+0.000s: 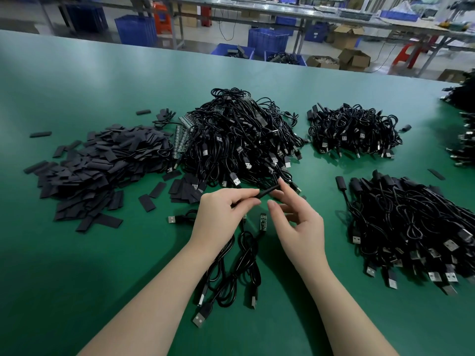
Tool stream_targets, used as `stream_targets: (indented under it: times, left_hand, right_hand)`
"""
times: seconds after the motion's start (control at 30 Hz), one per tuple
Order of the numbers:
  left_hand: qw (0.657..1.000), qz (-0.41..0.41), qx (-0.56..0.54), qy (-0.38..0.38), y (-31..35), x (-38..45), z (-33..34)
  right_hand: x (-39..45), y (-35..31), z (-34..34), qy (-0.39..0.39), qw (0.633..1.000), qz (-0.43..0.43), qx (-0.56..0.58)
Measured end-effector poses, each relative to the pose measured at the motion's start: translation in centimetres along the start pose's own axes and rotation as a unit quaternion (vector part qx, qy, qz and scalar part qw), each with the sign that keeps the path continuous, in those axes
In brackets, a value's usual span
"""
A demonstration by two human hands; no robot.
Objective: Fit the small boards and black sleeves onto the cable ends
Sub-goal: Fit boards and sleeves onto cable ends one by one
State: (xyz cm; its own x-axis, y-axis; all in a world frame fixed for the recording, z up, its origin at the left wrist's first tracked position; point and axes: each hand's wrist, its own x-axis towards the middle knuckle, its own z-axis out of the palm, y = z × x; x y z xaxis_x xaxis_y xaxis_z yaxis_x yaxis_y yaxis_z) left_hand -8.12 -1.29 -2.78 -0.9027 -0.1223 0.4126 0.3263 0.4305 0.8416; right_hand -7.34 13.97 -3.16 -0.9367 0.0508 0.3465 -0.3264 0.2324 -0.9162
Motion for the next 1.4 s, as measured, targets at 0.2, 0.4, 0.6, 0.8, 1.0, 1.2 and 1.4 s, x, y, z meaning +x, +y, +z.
stream_targets:
  times: [0.2,0.4,0.6,0.8,1.0,1.2,1.4]
  left_hand:
    - [1.000,0.018,0.025,0.006,-0.1,-0.1,0.0]
    - [0.986,0.128,0.089,0.057,1.0,-0.2,0.0]
    - [0.970,0.232,0.068,-0.002,2.3,-1.0,1.2]
    - [0.968,0.218,0.107,0.058,1.5,-0.6,0.6]
    - [0.988,0.098,0.086,0.083,0.2,0.4,-0.4]
    - [0.992,0.050,0.102,0.046,-0.3,0.6,-0.7]
    - [0.994,0.017,0.095,0.045,-0.6,0.7,-0.7]
  right_hand:
    - [-0.3,0.1,0.3,-0.007,1.000,0.011,-0.005]
    - [-0.4,0.0,0.5,-0.069,0.996,0.047,-0.024]
    - [-0.4,0.3,0.7,-0.073,0.993,0.082,0.041]
    - [0.7,-3.5,-1.2,0.066,0.970,0.103,0.209]
    - [4.1,-7.7,-11.1,0.236,0.971,-0.007,-0.045]
    - [7.9,-2.3,-17.4,0.108,0.733,0.224,-0.633]
    - [8.2,-2.0,-17.0,0.065,0.687,0.244,-0.681]
